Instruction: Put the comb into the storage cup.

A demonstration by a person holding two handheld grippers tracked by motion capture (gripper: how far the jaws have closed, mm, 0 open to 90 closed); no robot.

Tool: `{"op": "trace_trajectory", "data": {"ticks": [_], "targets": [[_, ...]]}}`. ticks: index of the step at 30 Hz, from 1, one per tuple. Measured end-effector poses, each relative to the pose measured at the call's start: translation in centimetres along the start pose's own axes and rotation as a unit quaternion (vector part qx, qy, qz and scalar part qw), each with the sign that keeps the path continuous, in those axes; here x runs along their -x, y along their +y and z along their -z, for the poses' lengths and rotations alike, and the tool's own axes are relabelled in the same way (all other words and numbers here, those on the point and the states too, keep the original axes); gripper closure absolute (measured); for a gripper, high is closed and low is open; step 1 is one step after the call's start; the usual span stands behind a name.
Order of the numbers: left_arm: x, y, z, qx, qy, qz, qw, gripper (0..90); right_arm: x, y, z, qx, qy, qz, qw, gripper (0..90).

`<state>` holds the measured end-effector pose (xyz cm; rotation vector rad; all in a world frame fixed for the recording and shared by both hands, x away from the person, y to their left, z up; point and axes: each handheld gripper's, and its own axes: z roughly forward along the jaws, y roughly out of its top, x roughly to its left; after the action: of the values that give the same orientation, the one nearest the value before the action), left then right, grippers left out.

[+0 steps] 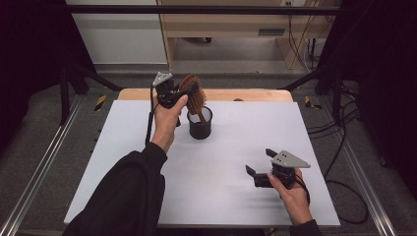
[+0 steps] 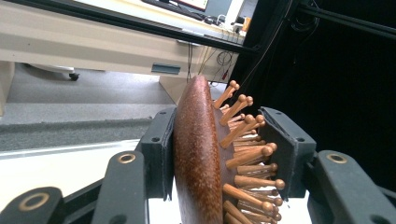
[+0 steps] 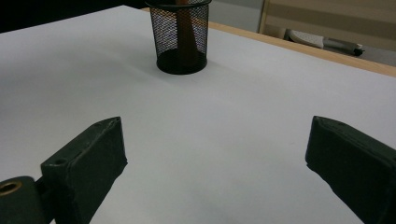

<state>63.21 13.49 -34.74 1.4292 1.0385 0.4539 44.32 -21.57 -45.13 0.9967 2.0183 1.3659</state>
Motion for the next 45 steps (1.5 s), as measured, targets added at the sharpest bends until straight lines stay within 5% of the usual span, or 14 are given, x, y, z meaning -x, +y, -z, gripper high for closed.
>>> {"op": "trace_trajectory", "data": {"ticks": [45], "targets": [[-1.7, -0.2, -0.1, -0.007, 0.026, -0.004, 0.9996, 44.1, -0.1, 0.0, -0.1, 0.001, 0.005, -0.001, 1.0, 5.0]]}}
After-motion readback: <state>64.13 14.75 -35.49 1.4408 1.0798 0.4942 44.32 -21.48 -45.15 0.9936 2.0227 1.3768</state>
